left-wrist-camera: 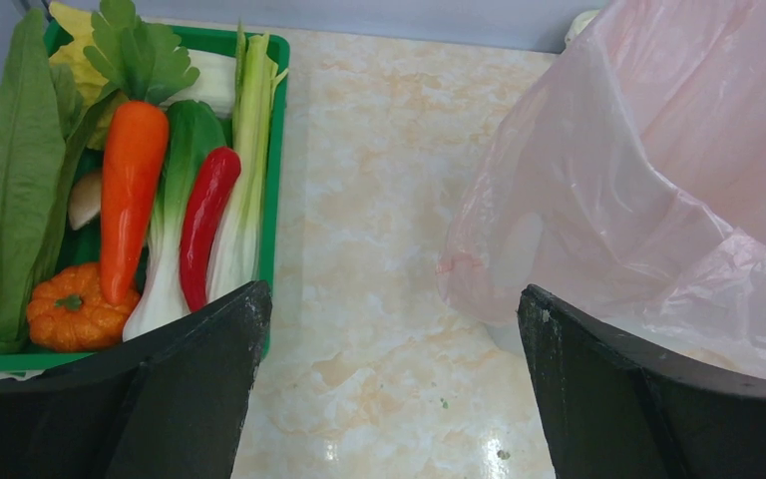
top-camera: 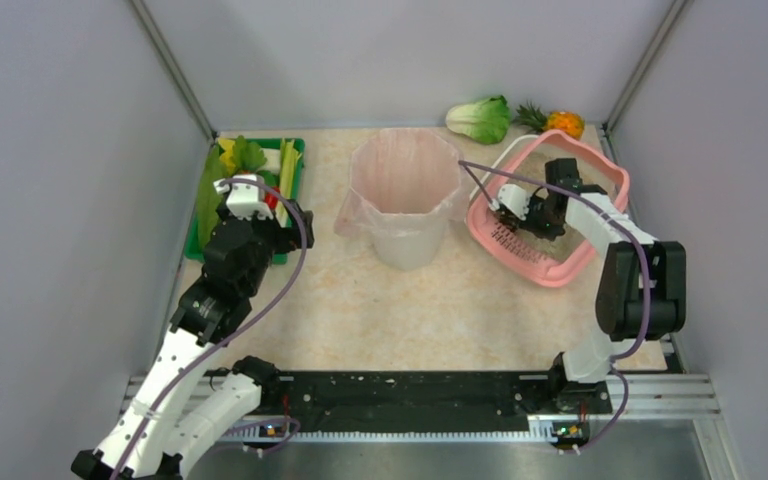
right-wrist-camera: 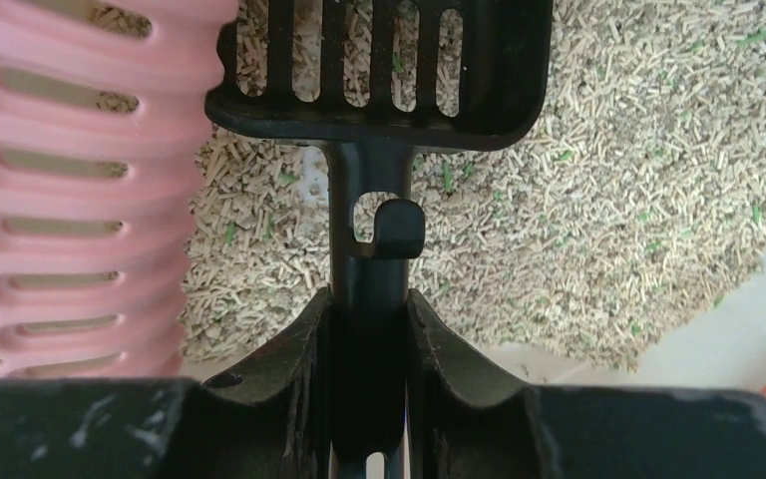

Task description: Clean the litter box

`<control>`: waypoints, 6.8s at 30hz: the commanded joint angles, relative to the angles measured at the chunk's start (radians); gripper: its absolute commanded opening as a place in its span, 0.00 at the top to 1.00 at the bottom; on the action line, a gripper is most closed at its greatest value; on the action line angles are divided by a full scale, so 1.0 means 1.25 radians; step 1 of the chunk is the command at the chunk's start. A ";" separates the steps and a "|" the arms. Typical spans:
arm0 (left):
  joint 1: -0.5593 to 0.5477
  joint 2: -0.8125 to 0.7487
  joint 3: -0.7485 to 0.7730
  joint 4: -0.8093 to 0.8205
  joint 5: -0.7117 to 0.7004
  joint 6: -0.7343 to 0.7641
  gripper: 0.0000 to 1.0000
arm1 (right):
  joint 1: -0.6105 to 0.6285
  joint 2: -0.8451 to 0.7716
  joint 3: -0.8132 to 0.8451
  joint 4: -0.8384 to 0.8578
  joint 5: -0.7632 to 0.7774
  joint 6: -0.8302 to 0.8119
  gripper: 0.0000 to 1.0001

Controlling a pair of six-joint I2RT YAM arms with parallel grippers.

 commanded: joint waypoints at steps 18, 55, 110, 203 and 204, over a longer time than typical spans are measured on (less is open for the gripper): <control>-0.002 0.002 0.036 0.032 -0.015 0.000 0.01 | -0.100 -0.049 -0.127 0.206 -0.313 0.190 1.00; -0.002 -0.033 0.036 0.028 0.006 -0.001 0.01 | -0.181 -0.316 -0.371 0.506 -0.161 0.352 1.00; -0.002 -0.062 0.017 0.032 0.013 -0.011 0.01 | -0.254 -0.390 -0.361 0.548 -0.280 0.552 1.00; -0.002 -0.059 0.013 0.064 0.030 -0.014 0.01 | -0.075 -0.498 0.020 0.020 0.044 0.441 1.00; -0.002 -0.059 0.012 0.065 0.030 -0.015 0.01 | -0.075 -0.495 0.041 0.005 0.040 0.440 1.00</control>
